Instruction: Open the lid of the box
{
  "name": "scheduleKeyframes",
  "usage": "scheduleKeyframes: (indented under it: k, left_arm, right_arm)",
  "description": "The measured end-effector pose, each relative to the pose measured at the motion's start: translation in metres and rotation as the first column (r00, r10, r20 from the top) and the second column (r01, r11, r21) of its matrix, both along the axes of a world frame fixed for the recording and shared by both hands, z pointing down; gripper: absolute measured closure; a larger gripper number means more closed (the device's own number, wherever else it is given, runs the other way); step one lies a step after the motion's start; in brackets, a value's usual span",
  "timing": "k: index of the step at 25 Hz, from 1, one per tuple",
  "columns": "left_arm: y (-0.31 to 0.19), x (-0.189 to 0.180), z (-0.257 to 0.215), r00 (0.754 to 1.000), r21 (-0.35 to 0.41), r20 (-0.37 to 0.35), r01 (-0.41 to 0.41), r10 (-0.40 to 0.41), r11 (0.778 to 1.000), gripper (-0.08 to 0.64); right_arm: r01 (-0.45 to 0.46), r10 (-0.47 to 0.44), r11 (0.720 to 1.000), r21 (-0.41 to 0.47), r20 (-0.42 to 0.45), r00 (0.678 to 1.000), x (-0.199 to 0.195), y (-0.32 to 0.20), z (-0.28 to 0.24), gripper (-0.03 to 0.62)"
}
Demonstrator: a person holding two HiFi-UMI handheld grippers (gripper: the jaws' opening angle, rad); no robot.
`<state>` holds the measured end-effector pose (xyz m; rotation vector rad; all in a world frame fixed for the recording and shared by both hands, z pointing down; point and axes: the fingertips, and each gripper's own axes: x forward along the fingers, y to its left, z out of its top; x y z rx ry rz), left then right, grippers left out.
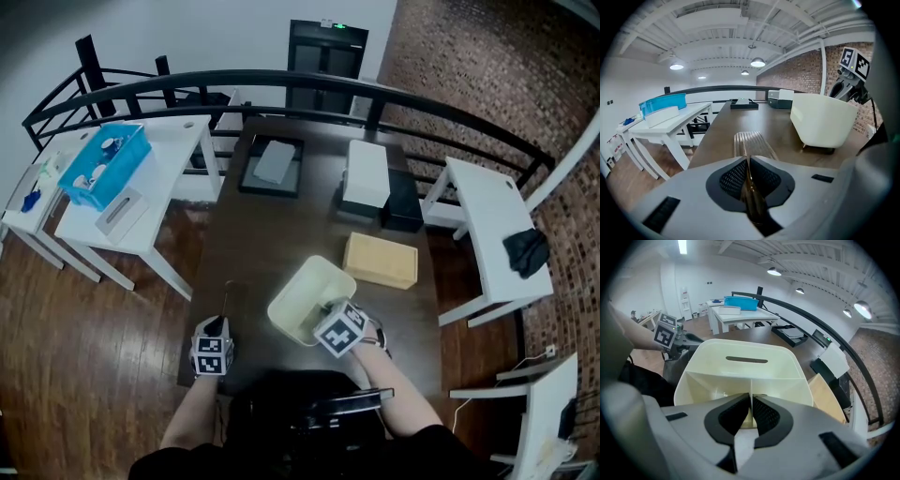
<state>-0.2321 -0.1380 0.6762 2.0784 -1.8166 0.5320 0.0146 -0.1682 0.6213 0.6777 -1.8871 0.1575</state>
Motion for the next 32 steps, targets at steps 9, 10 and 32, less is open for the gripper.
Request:
scheduleKeyframes:
  k: [9, 10, 32]
  left_arm:
    - [-0.005, -0.005, -0.020, 0.988, 0.002, -0.142, 0.057, -0.056, 0.998, 0.417]
    - [-0.005, -0.008, -0.032, 0.985, 0.029, -0.157, 0.071, -0.066, 0.997, 0.417]
    - [0.001, 0.058, -0.231, 0.906, 0.460, -0.326, -0.096, 0.269, 0.883, 0.522]
  right_arm:
    - [-0.038, 0.039, 0.999, -0.004, 0.083, 0.996, -0.003, -0.003, -0.006, 0.565]
    - [-0.049, 0.050, 0.999, -0.009, 0.100, 0.994, -0.002, -0.003, -0.007, 0.565]
    - [-0.364, 0.114, 0.898, 0.246, 0.669, 0.734, 0.103, 0.006, -0.152, 0.588]
